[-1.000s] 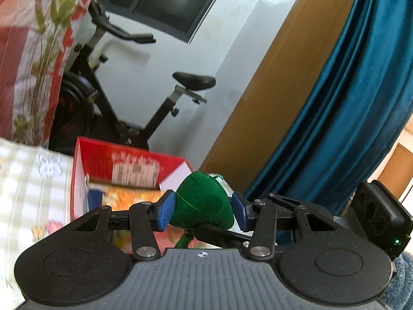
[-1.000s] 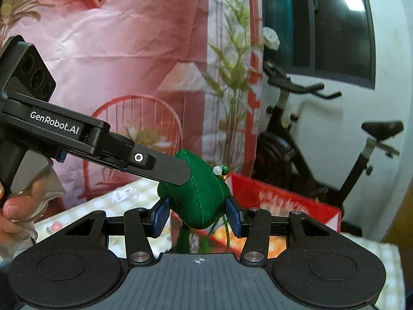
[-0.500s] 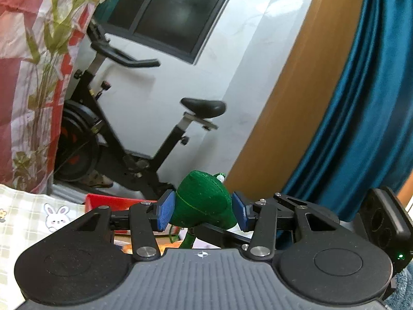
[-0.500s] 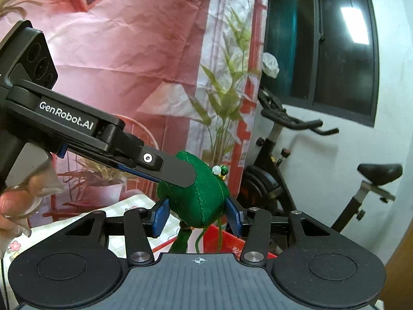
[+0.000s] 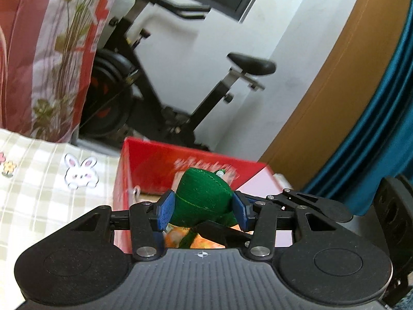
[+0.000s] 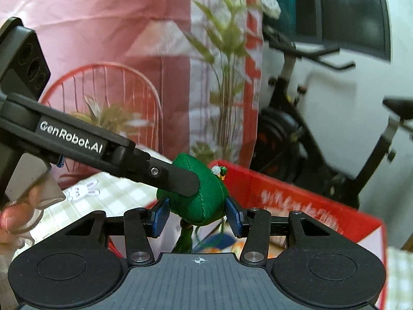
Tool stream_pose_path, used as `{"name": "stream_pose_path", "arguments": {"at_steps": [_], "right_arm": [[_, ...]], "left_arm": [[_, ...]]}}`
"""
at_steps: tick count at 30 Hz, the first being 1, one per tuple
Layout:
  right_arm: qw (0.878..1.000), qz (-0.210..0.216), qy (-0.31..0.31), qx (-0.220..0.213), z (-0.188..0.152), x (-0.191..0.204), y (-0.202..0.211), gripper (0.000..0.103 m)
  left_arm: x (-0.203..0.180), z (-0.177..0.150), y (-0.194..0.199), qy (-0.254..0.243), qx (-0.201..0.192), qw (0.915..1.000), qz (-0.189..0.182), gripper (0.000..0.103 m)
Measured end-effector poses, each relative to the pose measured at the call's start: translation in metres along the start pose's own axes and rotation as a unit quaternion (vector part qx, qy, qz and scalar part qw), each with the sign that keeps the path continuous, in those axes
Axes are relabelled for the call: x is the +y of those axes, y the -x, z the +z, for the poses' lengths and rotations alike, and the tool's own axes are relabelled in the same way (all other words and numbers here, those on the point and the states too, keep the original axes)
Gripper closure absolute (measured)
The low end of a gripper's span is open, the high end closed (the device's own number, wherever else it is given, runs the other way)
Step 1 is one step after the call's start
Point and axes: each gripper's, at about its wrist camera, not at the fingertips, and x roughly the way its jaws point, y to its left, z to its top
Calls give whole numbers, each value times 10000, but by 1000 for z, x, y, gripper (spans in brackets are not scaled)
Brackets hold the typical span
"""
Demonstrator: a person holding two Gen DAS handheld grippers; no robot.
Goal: Organize soft objects
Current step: 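Lower the green pouch into the box and open the left gripper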
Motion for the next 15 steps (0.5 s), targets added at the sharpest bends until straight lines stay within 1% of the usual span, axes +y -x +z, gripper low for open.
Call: {"name": "stream_pose_path", "arguments": {"at_steps": [4, 8, 10, 15], "right_arm": [[9996, 5, -120, 237, -14, -2, -15, 58], [9988, -225, -200, 379, -19, -3, -22, 56], [9986, -241, -202, 414, -21, -5, -20, 53], [9983, -327, -173, 448, -23, -7, -5, 53]], "left_arm": [[8, -2, -13, -39, 158, 9998, 150, 53], [10, -3, -17, -123, 160, 9994, 276, 52], [9, -2, -14, -181, 173, 9992, 324, 51], [3, -7, -1, -232, 153, 9988, 401, 51]]}}
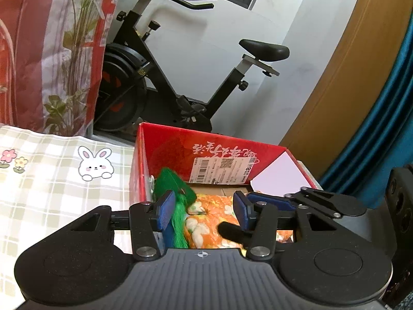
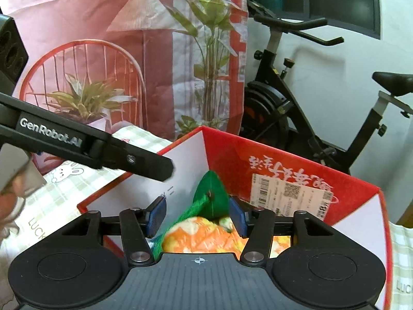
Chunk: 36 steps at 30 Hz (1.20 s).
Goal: Organize soft objects
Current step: 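Lower the green pouch into the box and open the left gripper, then move both grippers down to the black eye mask on the table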
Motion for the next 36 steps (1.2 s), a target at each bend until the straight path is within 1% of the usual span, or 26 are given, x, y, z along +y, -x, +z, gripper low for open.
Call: {"name": "stream_pose_path", "arguments": {"at_steps": [5, 11, 16, 21, 25, 30, 34, 36], "right_arm": [[9999, -114, -37, -42, -5, 2, 24, 53], [9995, -225, -156, -148, -19, 10, 64, 53], [9990, -252, -256, -269, -36, 21, 100, 53], [9989, -221, -282, -315, -62, 36, 133, 53], [9989, -186, -378, -229, -90, 46, 153, 53], [9990, -168, -416, 16, -125, 63, 169, 53], [9980, -154, -524, 318, -152, 72, 173, 53], [9971, -192, -606, 422, -163, 72, 173, 53]], "left_arm": [[-11, -9, 22, -163, -81, 9998, 115, 51], [-25, -30, 59, -286, -152, 9990, 314, 51], [-36, -62, 90, -280, -115, 9983, 497, 51], [-44, -101, 116, -144, -14, 9986, 500, 51], [-48, -138, 128, 41, 201, 9988, 442, 51], [-49, -177, 125, 213, 580, 9972, 411, 51], [-45, -198, 114, 307, 973, 9934, 524, 51], [-42, -206, 111, 344, 1084, 9917, 605, 51]]}}
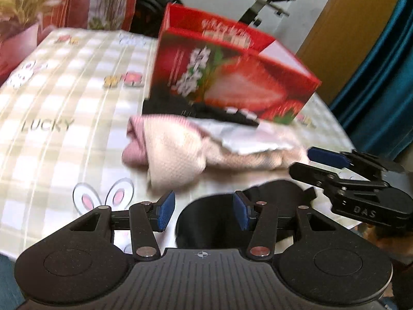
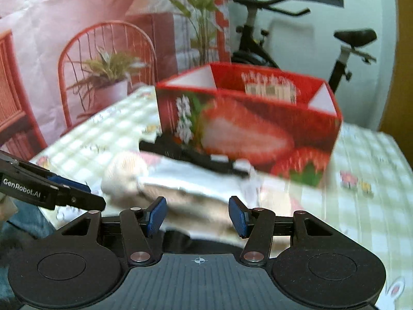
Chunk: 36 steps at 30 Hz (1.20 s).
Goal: Organize soft objects
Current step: 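Move both grippers down to the black eye mask on the table, then close the right gripper on the black eye mask while the left gripper grips its strap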
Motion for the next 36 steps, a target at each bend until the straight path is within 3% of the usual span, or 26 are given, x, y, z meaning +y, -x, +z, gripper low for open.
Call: {"name": "stream_pose_path", "arguments": {"at_steps": [8, 16, 22, 36], "right_arm": [[9983, -339, -353, 319, -27, -19, 0, 52], [9936, -569, -737, 636, -44, -40, -5, 45], [9913, -671, -839, 757, -48, -46, -10, 37], [9910, -282, -886, 958, -52, -40, -17, 39]], "left_arm": [[10, -18, -17, 352, 481, 9982, 9, 51], [1, -26, -29, 192, 774, 9968, -76, 45], [-5, -27, -32, 49, 789, 9969, -65, 41], [-4, -25, -31, 9, 685, 9976, -70, 47]]}}
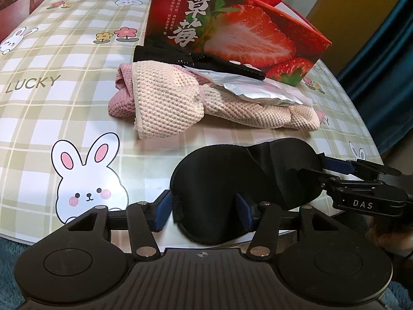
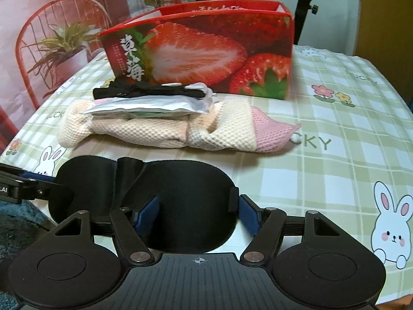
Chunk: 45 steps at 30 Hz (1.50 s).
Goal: Organize soft objects
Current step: 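Close the right gripper on the black eye mask while the left gripper grips its strap, then carry the black eye mask up over the box with both grippers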
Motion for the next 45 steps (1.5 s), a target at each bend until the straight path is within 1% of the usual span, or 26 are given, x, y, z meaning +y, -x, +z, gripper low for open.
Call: {"name": "stream_pose_path", "arguments": {"at_steps": [3, 6, 8, 10, 14, 16, 18, 21, 26, 31, 34, 37, 45], "right_arm": [[10000, 69, -16, -3, 1, 2, 0, 43], [9999, 131, -18, -16, 2, 4, 1, 48], [9998, 184, -21, -60, 2, 4, 3, 50], [9996, 235, 5, -126, 4, 5, 6, 53], [9989, 400, 70, -221, 8, 9, 13, 62], [9983, 500, 135, -254, 10, 12, 16, 73], [9975, 599, 219, -296, 12, 16, 20, 77], [9961, 695, 347, -429, 17, 22, 29, 79], [9938, 801, 320, -700, 28, 21, 47, 79], [9901, 937, 294, -1002, 43, 20, 66, 79], [9875, 987, 319, -1184, 53, 22, 76, 80], [9843, 1056, 278, -1385, 64, 22, 84, 80], [9778, 1094, 286, -1762, 94, 22, 94, 80]], "left_arm": [[-1, 0, 0, -37, -28, 10000, 29, 49], [1, 0, 0, 3, -69, 10000, 47, 55], [4, 1, 0, 68, -106, 9999, 74, 63], [7, 1, 2, 142, -168, 9997, 83, 68], [9, 2, 8, 157, -355, 9992, 49, 76], [9, 2, 11, 157, -449, 9989, -2, 79], [9, 2, 15, 144, -546, 9984, -70, 82], [6, 3, 24, 32, -735, 9973, -86, 84], [2, 7, 45, -58, -1098, 9939, -124, 85], [-5, 12, 73, -263, -1565, 9872, -163, 85], [-12, 16, 88, -445, -1825, 9821, -129, 85], [-16, 24, 99, -513, -2034, 9777, -99, 85], [-24, 53, 113, -667, -2408, 9683, -25, 85]]}}
